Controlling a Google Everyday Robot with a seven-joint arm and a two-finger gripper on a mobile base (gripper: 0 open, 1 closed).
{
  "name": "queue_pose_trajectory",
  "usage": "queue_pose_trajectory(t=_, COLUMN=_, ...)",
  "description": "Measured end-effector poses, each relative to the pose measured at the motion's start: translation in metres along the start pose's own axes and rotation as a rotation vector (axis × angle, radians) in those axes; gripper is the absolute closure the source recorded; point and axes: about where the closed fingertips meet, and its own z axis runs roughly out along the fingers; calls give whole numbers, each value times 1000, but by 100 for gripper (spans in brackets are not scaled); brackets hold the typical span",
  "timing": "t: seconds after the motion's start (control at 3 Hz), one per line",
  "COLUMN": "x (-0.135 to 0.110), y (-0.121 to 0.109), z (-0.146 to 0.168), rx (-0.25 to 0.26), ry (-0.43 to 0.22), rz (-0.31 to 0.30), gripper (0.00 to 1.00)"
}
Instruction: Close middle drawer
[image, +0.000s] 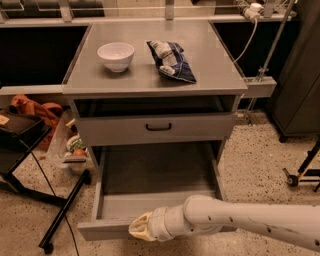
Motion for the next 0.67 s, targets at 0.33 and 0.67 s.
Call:
queue_pose_trajectory(t=0.33, x=14, y=7, z=17, rx=-40, ry=25, rz=33, gripper=100)
queue_pose_trajectory(t=0.67, x=17, y=-4, z=28, rx=-58, ry=56, rz=13, gripper=81)
